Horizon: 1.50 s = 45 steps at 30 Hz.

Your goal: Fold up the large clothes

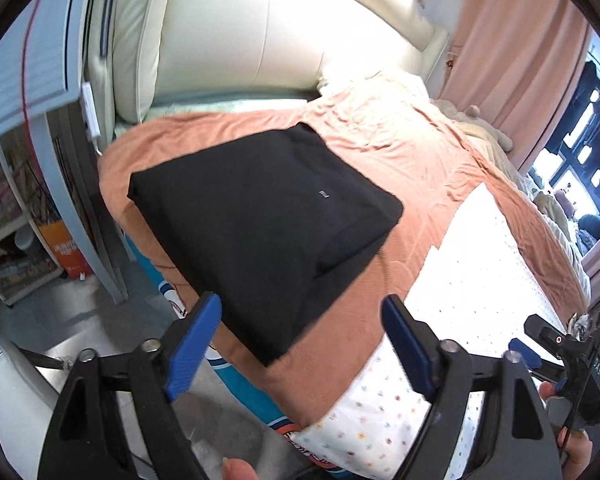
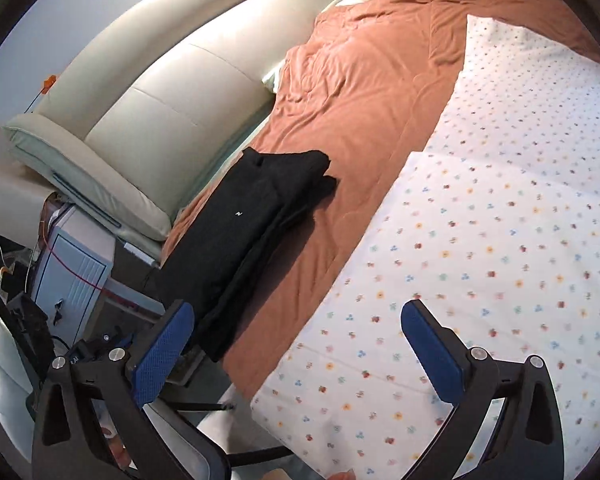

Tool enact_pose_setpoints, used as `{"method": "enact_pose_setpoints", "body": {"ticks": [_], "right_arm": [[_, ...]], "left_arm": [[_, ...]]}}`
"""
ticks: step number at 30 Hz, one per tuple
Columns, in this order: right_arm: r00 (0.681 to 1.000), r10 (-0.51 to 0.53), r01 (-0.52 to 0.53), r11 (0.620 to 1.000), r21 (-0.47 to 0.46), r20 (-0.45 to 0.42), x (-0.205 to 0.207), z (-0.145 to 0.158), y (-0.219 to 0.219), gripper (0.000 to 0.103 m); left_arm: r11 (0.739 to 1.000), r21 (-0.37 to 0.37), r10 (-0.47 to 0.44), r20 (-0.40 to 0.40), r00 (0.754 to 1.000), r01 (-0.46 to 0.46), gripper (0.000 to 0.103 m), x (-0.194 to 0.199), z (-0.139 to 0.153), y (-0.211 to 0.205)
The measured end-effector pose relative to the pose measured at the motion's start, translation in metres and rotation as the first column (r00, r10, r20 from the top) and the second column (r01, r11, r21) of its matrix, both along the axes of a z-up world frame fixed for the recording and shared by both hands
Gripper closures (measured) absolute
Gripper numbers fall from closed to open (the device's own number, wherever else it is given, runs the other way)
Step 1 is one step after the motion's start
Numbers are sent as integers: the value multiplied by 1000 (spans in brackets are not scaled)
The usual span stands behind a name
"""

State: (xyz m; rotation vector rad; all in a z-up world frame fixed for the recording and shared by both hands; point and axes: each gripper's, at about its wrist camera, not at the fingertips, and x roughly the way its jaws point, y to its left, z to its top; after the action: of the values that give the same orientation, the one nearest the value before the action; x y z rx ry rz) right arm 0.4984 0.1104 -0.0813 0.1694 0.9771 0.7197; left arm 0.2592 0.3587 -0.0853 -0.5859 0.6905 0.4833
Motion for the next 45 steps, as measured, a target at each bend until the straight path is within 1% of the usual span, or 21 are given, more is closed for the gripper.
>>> {"method": "enact_pose_setpoints", "body": {"ticks": [1,2,3,7,11,15,18,22,28,30,33,36,41,45], "right_arm": [[1000,-4,4,1000,-7,17,-5,5,-5,0],[999,-8,8,1000,-17,35,-11,9,-11,0],[998,-9,10,1000,-25,55,-17,14,-18,0],[995,9,-6,999,-31,99,-44,34,-44,0],[988,11,-3,999,-49,155,-71,54,-65,0],[978,2,11,998,-61,208,-98,69,-88,0],[969,-22,43,996,-80,244,-117,77,-104,0],[950,-56,88,992,-91,309,-148,89,-130,0],[917,-90,145,983,-115,389,-195,95,-158,0],[911,-98,159,980,-122,400,-211,97,-166,0],[904,-122,179,978,-105,409,-236,99,-179,0],[897,-149,203,975,-90,415,-259,100,-191,0],[870,-190,256,963,-87,455,-299,99,-207,0],[846,-212,281,957,-72,489,-334,100,-219,0]], "left_arm": [[1000,10,0,6,1000,0,2,-2,4,-6],[1000,19,-4,23,1000,3,0,-6,9,-13],[1000,29,-10,35,999,9,0,-9,13,-19],[996,84,-40,33,999,37,0,-16,28,-47],[992,100,-87,66,994,80,0,-28,43,-72],[979,161,-139,82,987,125,0,-43,59,-102],[969,188,-177,94,980,158,0,-56,70,-122],[950,252,-213,98,972,183,0,-76,84,-149],[927,302,-269,118,956,223,0,-109,96,-180],[919,315,-286,126,950,236,0,-123,98,-190],[902,347,-317,131,939,256,0,-141,102,-205],[890,366,-345,154,926,271,0,-161,106,-218],[878,393,-370,197,908,273,0,-196,110,-239],[868,410,-390,212,896,280,0,-221,109,-254]]}}
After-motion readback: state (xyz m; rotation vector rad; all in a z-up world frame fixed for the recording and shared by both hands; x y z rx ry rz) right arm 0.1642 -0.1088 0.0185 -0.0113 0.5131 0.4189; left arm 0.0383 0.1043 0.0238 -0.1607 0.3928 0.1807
